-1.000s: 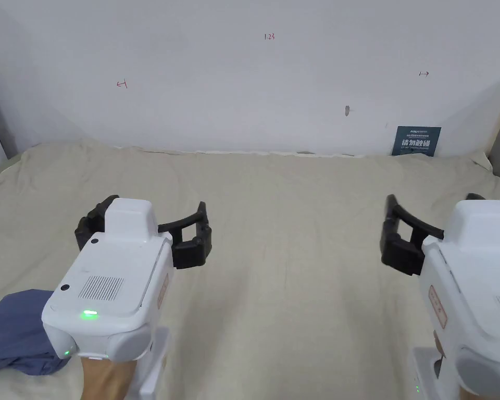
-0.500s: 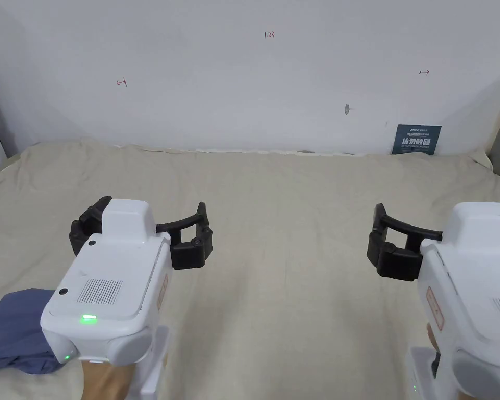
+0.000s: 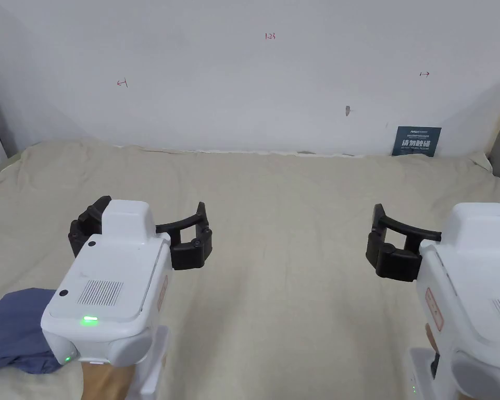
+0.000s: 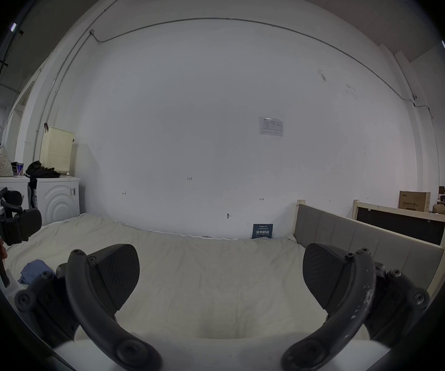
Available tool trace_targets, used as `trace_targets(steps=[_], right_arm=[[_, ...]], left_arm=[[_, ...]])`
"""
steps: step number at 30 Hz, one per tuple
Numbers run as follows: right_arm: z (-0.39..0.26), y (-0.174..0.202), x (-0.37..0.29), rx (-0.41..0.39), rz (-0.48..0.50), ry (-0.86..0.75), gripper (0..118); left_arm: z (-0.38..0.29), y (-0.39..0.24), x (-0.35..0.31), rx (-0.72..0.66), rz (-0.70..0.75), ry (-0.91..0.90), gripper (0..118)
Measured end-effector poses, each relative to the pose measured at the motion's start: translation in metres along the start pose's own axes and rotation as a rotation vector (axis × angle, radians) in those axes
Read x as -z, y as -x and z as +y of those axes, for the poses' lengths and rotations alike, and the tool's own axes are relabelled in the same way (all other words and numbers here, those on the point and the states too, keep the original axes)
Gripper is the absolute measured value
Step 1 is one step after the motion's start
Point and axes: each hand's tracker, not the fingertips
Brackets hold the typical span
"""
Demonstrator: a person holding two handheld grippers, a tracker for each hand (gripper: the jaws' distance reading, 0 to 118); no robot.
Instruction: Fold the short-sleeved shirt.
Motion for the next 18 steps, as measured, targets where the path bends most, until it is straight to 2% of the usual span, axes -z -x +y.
trace_targets(steps=[18], right_arm=[[0.0004, 0.0012, -0.0032, -0.003, 0.006, -0.004, 118]], left_arm=[[0.0005, 0.0013, -0.0036, -0.003, 0.008, -0.003, 118]])
